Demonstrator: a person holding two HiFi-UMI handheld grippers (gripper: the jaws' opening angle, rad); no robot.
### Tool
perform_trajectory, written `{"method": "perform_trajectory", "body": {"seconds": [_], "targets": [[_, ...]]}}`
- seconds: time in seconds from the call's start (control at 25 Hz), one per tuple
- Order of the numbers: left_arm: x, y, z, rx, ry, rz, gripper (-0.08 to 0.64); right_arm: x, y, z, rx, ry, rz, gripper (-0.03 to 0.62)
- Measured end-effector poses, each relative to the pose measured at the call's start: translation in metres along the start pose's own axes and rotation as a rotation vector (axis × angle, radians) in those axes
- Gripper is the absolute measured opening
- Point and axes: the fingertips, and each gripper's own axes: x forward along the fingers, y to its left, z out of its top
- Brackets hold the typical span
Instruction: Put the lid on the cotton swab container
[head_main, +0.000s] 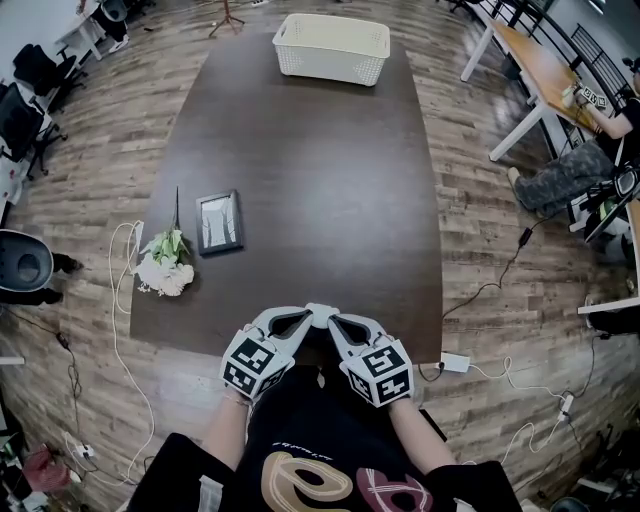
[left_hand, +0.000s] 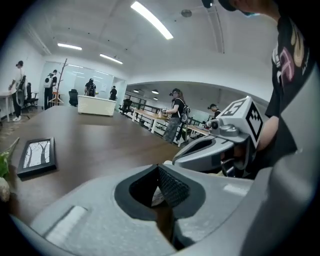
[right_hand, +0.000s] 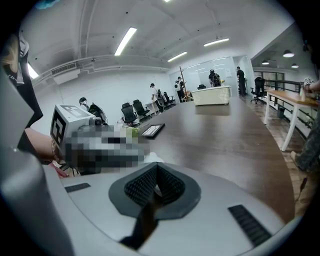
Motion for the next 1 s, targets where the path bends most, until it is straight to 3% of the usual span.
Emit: {"method": "perform_trajectory", "body": {"seconds": [0.12,0.36,0.6,0.84,1.0], "targets": [[-0.0011,0.0006,0.0012,-0.038,-0.026,-0.014,0.006,-0.0008,0.0000,0.0002,0.003,0.000,-0.001,0.006],[0.0021,-0.0039,0.0001,0.048,-0.019,-0.011,0.006,0.0006,-0.0013,0.0001,0.026,-0.002,-0.003,0.006],[0.0029,-0.0037,-0.0002,0.030,-0.021,-0.024,0.006,0.0018,-0.0022,0.0002,0.046,0.001,-0.001,0.006],[0.0018,-0.0048,-0.0005,0.050,-0.024,0.024,0.006,0.0014,-0.0016,-0.0005,0.095,-0.015,0.036,0.008],[0.0027,-0.0049,0.0004,0.062,-0.032,0.052,0.006,0.0014,-0.0016,0.0006,0.068,-0.005,0.015,0.008]]}}
